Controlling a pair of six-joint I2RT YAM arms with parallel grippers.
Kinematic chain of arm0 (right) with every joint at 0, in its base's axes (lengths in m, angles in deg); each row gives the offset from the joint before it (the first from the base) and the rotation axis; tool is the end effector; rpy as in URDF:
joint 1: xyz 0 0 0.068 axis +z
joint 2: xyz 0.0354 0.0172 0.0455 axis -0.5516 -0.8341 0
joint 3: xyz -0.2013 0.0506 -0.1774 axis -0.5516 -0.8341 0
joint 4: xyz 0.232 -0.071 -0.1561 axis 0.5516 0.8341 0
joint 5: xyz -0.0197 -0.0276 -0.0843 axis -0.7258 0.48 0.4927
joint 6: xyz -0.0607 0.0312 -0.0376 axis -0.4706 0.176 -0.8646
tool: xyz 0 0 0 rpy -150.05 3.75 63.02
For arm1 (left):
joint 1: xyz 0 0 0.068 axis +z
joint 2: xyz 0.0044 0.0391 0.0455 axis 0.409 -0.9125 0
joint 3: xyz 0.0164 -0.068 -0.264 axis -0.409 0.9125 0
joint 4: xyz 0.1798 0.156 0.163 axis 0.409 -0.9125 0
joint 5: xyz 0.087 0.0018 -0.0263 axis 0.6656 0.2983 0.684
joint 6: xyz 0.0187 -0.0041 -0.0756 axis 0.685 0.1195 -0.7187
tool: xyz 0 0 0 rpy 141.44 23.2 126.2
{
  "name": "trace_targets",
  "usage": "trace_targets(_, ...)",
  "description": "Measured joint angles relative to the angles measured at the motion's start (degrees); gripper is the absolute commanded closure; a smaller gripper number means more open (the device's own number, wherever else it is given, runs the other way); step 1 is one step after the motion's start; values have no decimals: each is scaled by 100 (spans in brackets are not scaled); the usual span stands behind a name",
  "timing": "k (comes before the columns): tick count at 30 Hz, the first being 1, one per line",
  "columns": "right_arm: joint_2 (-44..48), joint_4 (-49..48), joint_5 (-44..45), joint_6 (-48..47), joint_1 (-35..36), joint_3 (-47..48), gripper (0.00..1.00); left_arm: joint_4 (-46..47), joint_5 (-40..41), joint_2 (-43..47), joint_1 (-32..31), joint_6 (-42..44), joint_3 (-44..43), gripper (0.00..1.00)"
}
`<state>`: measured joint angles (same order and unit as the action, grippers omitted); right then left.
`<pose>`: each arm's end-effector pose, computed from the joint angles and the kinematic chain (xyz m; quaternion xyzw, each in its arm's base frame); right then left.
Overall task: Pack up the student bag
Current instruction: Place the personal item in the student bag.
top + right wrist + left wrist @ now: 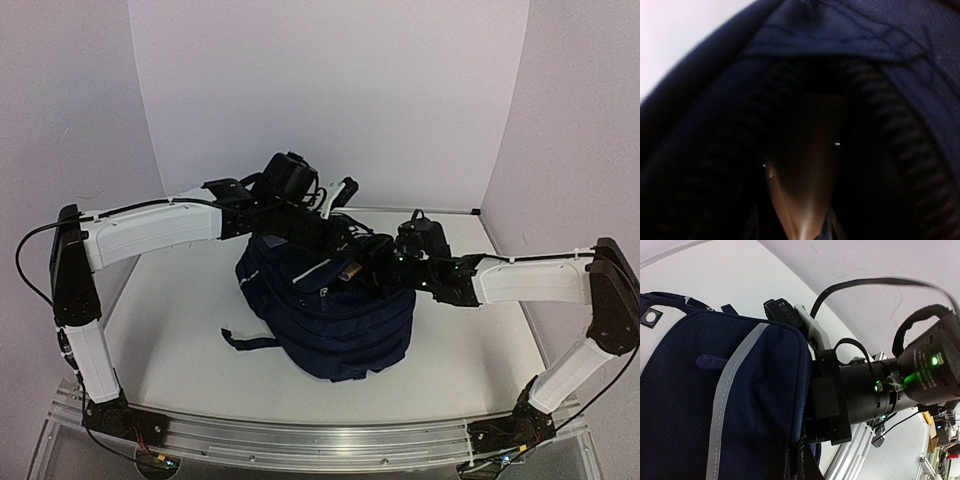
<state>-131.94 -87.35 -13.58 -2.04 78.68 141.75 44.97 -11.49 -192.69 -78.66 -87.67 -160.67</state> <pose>0.2791 0.2927 0.2103 0.2441 0.7932 0.5242 0.1910 0.2607 -0.4075 0.3097 0.3275 0.8077 -0.4141 0.2622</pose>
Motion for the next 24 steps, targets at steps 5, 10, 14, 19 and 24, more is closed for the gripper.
trace_targets(5, 459, 274, 322, -187, 59, -230, 27, 393, -156, 33, -2, -241, 98, 53)
trace_targets(10, 1616, 933, 633, -325, 108, -674, 21, 640, -464, 402, 142, -545, 599, 39)
trace_targets(14, 2519, 1590, 870, -452, 130, -882, 22, 744, -563, 944, 492, -839, 1131, 34)
trace_targets(19, 3343, 2368, 1188, -913, 218, -887, 34, 863, -352, 1766, 1004, -1315, 1974, 25)
trace_targets(24, 3202, 2868, 1289, -1713, 636, -627, 42, 926, -91, 2381, 1196, -1900, 2835, 23)
